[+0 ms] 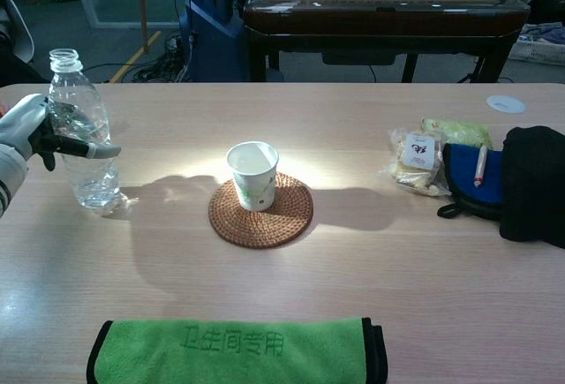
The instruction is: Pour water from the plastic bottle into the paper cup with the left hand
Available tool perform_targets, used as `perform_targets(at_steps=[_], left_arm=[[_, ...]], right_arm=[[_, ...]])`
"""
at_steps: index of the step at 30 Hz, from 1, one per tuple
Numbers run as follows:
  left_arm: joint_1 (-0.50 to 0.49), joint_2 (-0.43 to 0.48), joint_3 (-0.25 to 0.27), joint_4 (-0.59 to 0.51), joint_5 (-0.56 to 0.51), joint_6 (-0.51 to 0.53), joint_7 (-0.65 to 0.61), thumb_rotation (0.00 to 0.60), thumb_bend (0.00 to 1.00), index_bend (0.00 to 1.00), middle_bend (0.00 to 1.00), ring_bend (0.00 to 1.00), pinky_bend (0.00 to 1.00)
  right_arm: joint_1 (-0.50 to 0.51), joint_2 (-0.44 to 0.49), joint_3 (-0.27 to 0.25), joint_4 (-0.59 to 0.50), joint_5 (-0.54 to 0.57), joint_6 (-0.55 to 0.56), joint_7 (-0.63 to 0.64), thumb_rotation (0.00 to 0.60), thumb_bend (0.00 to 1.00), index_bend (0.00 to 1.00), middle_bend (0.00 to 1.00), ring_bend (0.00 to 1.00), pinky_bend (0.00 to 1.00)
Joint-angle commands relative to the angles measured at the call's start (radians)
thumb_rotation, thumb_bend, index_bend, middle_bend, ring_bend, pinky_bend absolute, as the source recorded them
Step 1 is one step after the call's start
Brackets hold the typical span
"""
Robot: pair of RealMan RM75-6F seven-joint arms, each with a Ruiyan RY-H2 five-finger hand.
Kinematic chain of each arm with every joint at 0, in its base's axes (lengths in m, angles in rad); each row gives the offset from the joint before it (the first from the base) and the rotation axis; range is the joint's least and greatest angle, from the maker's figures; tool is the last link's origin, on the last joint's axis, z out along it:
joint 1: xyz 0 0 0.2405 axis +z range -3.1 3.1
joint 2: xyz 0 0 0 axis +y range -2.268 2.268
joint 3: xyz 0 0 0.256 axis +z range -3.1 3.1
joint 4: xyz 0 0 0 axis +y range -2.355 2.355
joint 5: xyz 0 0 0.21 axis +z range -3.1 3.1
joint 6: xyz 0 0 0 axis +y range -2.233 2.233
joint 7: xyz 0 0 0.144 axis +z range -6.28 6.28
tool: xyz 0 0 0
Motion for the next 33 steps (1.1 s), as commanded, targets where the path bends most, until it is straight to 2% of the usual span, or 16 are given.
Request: perform_targets(at_steps=[1, 9, 13, 18, 22, 29, 33], left_arm=[[0.012, -0.005, 0.007, 0.012, 0.013, -0.001, -0.024, 0.600, 0.06, 0.69, 0.86, 0.64, 0.70], [0.036, -0.007, 0.026, 0.032, 0.042, -0.012, -0.073, 0.600, 0.06, 0.63, 0.81, 0.61, 0.70], [0.046, -0.004, 0.035, 0.037, 0.057, -0.023, -0.094, 0.600, 0.06, 0.58, 0.72, 0.55, 0.68], [0.058, 0.007, 0.046, 0.034, 0.078, -0.035, -0.119, 0.600, 0.06, 0.50, 0.59, 0.46, 0.62], [0.067, 0.023, 0.050, 0.015, 0.076, -0.055, -0.121, 0.600, 0.06, 0.41, 0.45, 0.36, 0.54], [0.081, 0.067, 0.058, -0.042, 0.054, -0.112, -0.116, 0.600, 0.06, 0.13, 0.22, 0.19, 0.41], [0.085, 0.089, 0.060, -0.068, 0.039, -0.136, -0.110, 0.600, 0.04, 0.06, 0.14, 0.14, 0.36]], right_arm=[[0.000, -0.001, 0.000, 0.001, 0.000, 0.000, 0.000, 0.600, 0.30, 0.24, 0.29, 0.33, 0.47], [0.003, -0.004, -0.003, 0.002, -0.001, -0.007, -0.005, 0.600, 0.30, 0.24, 0.29, 0.33, 0.47], [0.002, -0.004, -0.002, 0.002, 0.000, -0.005, -0.006, 0.600, 0.30, 0.24, 0.29, 0.33, 0.47], [0.003, -0.004, -0.003, 0.002, -0.001, -0.006, -0.006, 0.600, 0.30, 0.24, 0.29, 0.33, 0.47], [0.003, -0.006, -0.003, 0.002, -0.001, -0.007, -0.008, 0.600, 0.30, 0.24, 0.29, 0.33, 0.47], [0.003, -0.006, -0.004, 0.002, -0.002, -0.006, -0.008, 0.600, 0.30, 0.24, 0.29, 0.33, 0.47], [0.004, -0.007, -0.004, 0.002, -0.002, -0.007, -0.009, 0.600, 0.30, 0.24, 0.29, 0.33, 0.47]])
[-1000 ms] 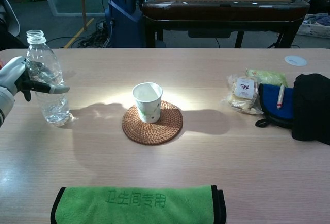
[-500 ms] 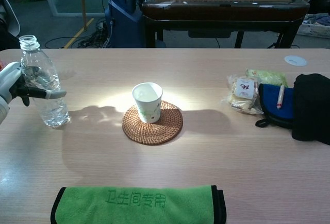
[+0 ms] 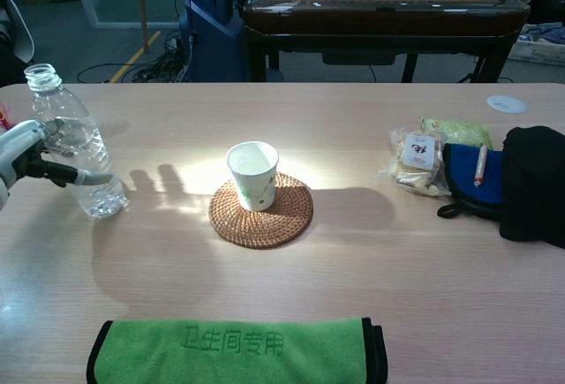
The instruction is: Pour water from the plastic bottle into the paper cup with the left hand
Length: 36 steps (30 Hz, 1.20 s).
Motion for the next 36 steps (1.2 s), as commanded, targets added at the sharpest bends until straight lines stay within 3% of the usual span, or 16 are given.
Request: perform_targets(at_steps=[1, 14, 26, 36], left_arm=[[0.004, 0.014, 0.002, -0.019, -0.011, -0.015, 0.004, 0.600, 0.04, 0.05, 0.12, 0.13, 0.36], [0.017, 0.107, 0.008, -0.150, -0.061, -0.052, 0.047, 0.600, 0.00, 0.00, 0.06, 0.08, 0.29], [0.021, 0.287, 0.043, -0.319, -0.160, -0.119, 0.147, 0.600, 0.00, 0.00, 0.04, 0.04, 0.27], [0.010, 0.433, 0.122, -0.399, -0.177, -0.207, 0.200, 0.600, 0.00, 0.00, 0.00, 0.00, 0.24]], right_arm=[[0.000, 0.000, 0.000, 0.000, 0.000, 0.000, 0.000, 0.600, 0.30, 0.24, 0.29, 0.33, 0.47], [0.000, 0.000, -0.001, -0.001, -0.001, 0.002, -0.001, 0.600, 0.30, 0.24, 0.29, 0.33, 0.47], [0.001, -0.003, -0.003, -0.003, -0.002, -0.001, -0.010, 0.600, 0.30, 0.24, 0.29, 0.33, 0.47], [0.003, -0.006, -0.004, -0.002, 0.001, -0.008, -0.019, 0.600, 0.30, 0.24, 0.29, 0.33, 0.47]])
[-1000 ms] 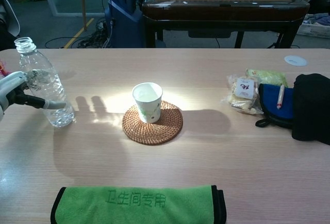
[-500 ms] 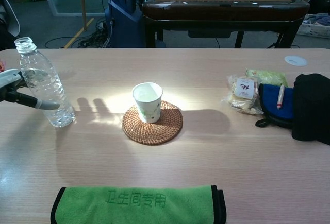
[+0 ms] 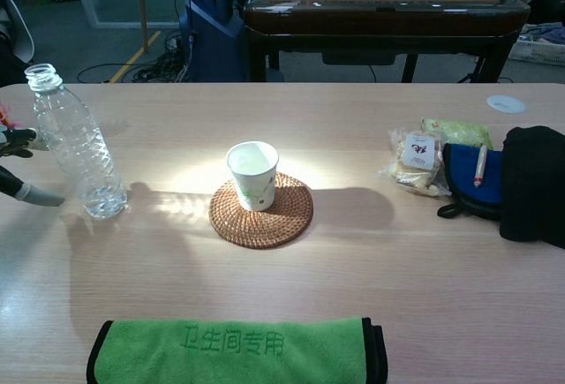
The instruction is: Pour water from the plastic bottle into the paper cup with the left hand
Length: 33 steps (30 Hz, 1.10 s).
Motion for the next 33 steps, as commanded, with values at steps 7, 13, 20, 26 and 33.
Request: perform_targets(at_steps=[7, 13, 20, 26, 33], left_arm=[[0.041, 0.055, 0.103, 0.010, 0.232, 0.066, -0.025, 0.600, 0.00, 0.00, 0.01, 0.01, 0.25], [0.088, -0.003, 0.175, 0.126, 0.477, 0.257, -0.023, 0.600, 0.00, 0.22, 0.28, 0.20, 0.47], [0.129, -0.055, 0.214, 0.253, 0.592, 0.363, -0.051, 0.600, 0.03, 0.44, 0.54, 0.37, 0.60], [0.148, -0.056, 0.249, 0.308, 0.656, 0.384, -0.089, 0.600, 0.05, 0.57, 0.70, 0.47, 0.69], [0.178, -0.025, 0.301, 0.278, 0.748, 0.434, -0.076, 0.600, 0.05, 0.65, 0.79, 0.55, 0.75]], right_arm=[[0.002, -0.002, -0.002, -0.001, 0.004, -0.008, -0.012, 0.600, 0.30, 0.24, 0.29, 0.33, 0.47], [0.006, -0.008, -0.002, -0.001, 0.012, -0.019, -0.030, 0.600, 0.30, 0.24, 0.29, 0.33, 0.47], [0.009, -0.016, -0.003, 0.000, 0.019, -0.028, -0.051, 0.600, 0.30, 0.24, 0.29, 0.33, 0.47], [0.012, -0.020, -0.003, 0.003, 0.029, -0.037, -0.065, 0.600, 0.30, 0.24, 0.29, 0.33, 0.47], [0.012, -0.023, 0.000, 0.001, 0.046, -0.041, -0.101, 0.600, 0.30, 0.25, 0.29, 0.33, 0.47]])
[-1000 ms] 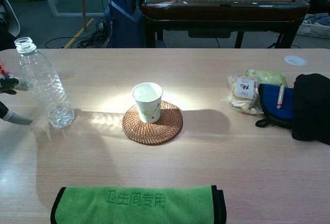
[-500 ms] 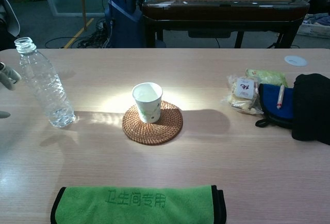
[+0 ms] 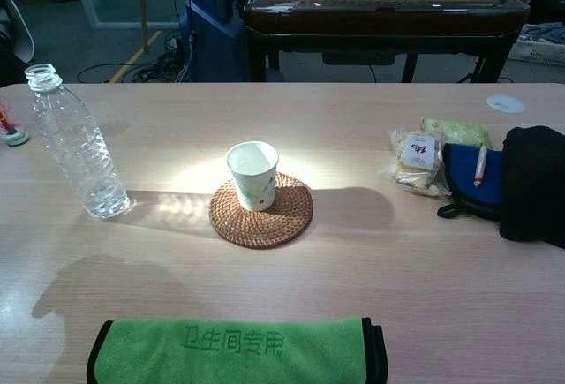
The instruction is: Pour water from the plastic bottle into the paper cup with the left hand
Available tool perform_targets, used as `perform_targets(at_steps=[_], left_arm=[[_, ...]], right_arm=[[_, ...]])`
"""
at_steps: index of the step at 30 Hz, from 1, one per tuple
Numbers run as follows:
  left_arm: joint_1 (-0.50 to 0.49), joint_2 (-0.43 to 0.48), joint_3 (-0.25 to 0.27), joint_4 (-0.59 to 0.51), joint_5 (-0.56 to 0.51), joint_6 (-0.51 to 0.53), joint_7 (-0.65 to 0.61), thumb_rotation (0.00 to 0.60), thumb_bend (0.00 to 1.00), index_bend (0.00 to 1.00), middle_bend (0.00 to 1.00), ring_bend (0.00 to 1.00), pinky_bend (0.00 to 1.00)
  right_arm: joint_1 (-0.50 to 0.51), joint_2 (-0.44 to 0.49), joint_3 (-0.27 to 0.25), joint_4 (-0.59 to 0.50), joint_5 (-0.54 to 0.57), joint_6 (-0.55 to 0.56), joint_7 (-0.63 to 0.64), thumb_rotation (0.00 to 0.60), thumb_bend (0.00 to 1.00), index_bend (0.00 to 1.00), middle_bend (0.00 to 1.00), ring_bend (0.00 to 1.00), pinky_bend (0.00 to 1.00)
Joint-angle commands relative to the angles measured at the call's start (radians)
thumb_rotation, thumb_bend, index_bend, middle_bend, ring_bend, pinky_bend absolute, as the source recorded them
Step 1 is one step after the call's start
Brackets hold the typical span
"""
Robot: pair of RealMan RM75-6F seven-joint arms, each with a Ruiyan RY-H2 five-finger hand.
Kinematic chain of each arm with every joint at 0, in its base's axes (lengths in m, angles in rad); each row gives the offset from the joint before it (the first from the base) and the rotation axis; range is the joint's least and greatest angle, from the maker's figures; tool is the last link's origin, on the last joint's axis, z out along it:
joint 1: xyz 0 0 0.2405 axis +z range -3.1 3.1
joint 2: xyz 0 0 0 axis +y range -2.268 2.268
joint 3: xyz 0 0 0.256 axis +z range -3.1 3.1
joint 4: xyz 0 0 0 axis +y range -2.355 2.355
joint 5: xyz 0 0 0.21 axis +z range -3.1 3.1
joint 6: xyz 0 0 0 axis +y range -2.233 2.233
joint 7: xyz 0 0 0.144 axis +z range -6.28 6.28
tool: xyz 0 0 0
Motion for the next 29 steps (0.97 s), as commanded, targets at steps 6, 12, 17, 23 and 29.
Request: perform_targets(at_steps=[6, 12, 17, 23, 29], left_arm=[[0.045, 0.062, 0.064, -0.105, 0.073, 0.046, 0.125, 0.600, 0.05, 0.66, 0.79, 0.55, 0.75], [0.080, 0.082, 0.092, -0.135, 0.111, 0.082, 0.180, 0.600, 0.05, 0.66, 0.79, 0.55, 0.75], [0.092, 0.088, 0.089, -0.140, 0.115, 0.089, 0.210, 0.600, 0.05, 0.66, 0.79, 0.55, 0.75], [0.094, 0.096, 0.085, -0.143, 0.116, 0.069, 0.210, 0.600, 0.05, 0.65, 0.78, 0.55, 0.75], [0.096, 0.092, 0.077, -0.134, 0.115, 0.058, 0.204, 0.600, 0.05, 0.65, 0.78, 0.55, 0.75]], right_arm=[[-0.009, -0.003, 0.008, -0.010, 0.029, 0.019, -0.095, 0.600, 0.30, 0.28, 0.29, 0.33, 0.47], [-0.017, -0.003, 0.015, -0.030, 0.074, 0.024, -0.190, 0.600, 0.30, 0.29, 0.29, 0.33, 0.47], [-0.010, -0.001, 0.015, -0.035, 0.100, -0.002, -0.202, 0.600, 0.30, 0.29, 0.29, 0.33, 0.47], [-0.003, 0.006, 0.011, -0.038, 0.108, -0.029, -0.186, 0.600, 0.30, 0.29, 0.29, 0.33, 0.47], [0.003, 0.005, 0.012, -0.028, 0.123, -0.049, -0.175, 0.600, 0.30, 0.29, 0.29, 0.33, 0.47]])
